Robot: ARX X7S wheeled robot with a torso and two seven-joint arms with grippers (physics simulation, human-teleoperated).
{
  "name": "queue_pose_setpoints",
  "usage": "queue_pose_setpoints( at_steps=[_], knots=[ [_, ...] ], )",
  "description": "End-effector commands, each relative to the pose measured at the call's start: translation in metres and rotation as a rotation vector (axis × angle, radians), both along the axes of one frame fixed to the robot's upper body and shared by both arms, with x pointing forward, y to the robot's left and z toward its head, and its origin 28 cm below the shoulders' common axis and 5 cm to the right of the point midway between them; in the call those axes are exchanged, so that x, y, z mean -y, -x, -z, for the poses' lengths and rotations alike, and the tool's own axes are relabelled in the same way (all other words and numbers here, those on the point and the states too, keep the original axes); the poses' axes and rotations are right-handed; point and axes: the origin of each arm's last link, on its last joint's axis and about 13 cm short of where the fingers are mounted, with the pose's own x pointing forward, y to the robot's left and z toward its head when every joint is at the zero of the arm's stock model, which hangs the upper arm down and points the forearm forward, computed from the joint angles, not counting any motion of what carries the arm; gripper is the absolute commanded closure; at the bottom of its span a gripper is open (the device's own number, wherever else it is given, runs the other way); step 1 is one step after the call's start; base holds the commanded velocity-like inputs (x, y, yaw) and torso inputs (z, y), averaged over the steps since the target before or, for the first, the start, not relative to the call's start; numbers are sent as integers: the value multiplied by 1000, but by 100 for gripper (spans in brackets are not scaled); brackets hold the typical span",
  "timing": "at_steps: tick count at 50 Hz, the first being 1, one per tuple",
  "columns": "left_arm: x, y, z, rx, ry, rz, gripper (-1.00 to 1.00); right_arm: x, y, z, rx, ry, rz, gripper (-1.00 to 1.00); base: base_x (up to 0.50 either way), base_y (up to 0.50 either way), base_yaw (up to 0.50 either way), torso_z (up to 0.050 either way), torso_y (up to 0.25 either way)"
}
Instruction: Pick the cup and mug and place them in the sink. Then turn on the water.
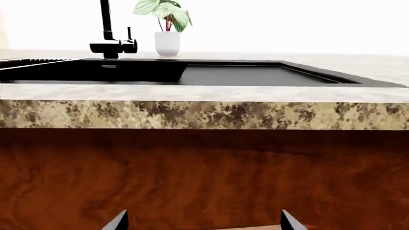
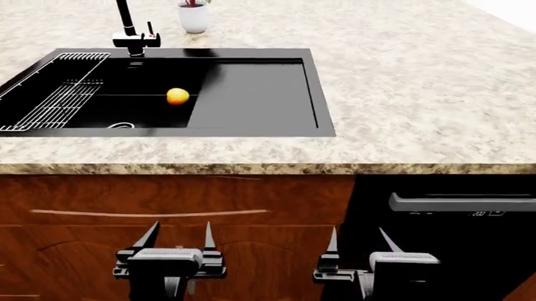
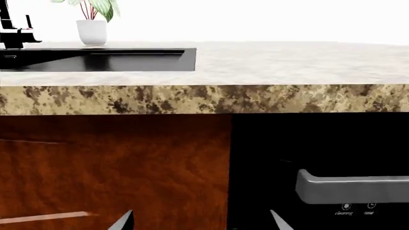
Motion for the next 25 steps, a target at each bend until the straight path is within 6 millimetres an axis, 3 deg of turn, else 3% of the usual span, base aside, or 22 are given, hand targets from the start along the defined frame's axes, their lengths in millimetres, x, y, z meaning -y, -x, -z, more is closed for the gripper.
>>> queue_pose_setpoints(
  at_steps=[1, 25],
  knots=[
    [0, 3, -2, 4, 9, 8, -100, 0, 3, -1, -5, 0, 5, -100, 0, -500, 0, 50, 0],
    [0, 2, 0, -4, 7, 8, -100, 1, 2, 1, -14, -13, 14, -100, 0, -500, 0, 50, 1]
  ],
)
